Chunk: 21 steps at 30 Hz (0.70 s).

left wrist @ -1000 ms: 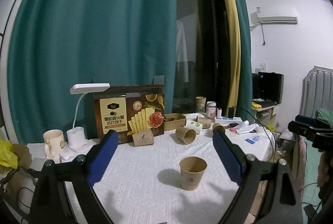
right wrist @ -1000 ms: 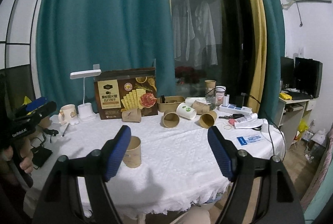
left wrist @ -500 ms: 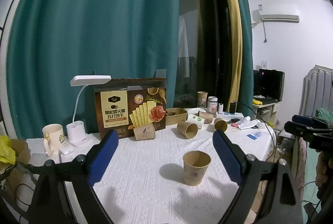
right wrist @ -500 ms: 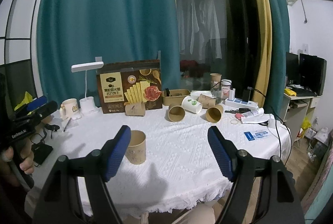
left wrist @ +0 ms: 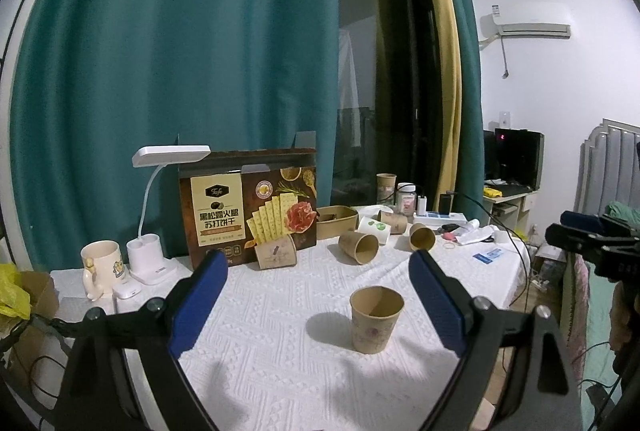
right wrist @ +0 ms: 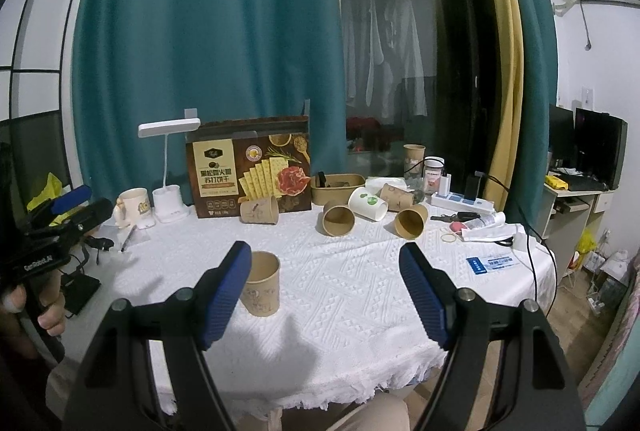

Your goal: Flip cup upright

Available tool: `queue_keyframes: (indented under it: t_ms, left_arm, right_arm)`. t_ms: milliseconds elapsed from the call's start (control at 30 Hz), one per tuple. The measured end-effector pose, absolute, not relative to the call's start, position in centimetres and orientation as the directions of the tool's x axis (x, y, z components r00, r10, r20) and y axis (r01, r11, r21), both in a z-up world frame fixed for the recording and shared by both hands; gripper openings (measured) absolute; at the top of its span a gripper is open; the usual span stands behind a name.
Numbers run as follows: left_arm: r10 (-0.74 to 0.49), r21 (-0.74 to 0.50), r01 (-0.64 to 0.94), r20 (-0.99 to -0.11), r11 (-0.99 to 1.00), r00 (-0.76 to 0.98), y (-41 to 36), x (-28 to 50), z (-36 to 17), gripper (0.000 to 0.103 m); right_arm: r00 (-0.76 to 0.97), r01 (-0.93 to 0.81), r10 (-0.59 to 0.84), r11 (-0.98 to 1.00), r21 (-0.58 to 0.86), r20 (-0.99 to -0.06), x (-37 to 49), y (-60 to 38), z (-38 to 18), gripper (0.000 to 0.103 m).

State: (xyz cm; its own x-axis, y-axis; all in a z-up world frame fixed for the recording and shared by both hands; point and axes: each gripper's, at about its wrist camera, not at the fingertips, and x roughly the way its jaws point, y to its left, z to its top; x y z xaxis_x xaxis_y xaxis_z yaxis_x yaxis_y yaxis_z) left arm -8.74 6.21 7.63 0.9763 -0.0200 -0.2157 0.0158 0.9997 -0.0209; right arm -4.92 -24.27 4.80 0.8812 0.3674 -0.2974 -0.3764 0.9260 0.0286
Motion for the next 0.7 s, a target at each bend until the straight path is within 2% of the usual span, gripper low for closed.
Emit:
queue_keyframes:
  t_ms: [700]
  left_arm:
    - [-0.021, -0.022, 0.016, -0.216, 1.000, 0.976, 6.11, -8.95, 7.54, 0.092]
  right_arm:
    - [0.878, -0.380, 0.371, 0.924, 0.030, -0.301, -4.80, -24.19, 4.77, 0.074]
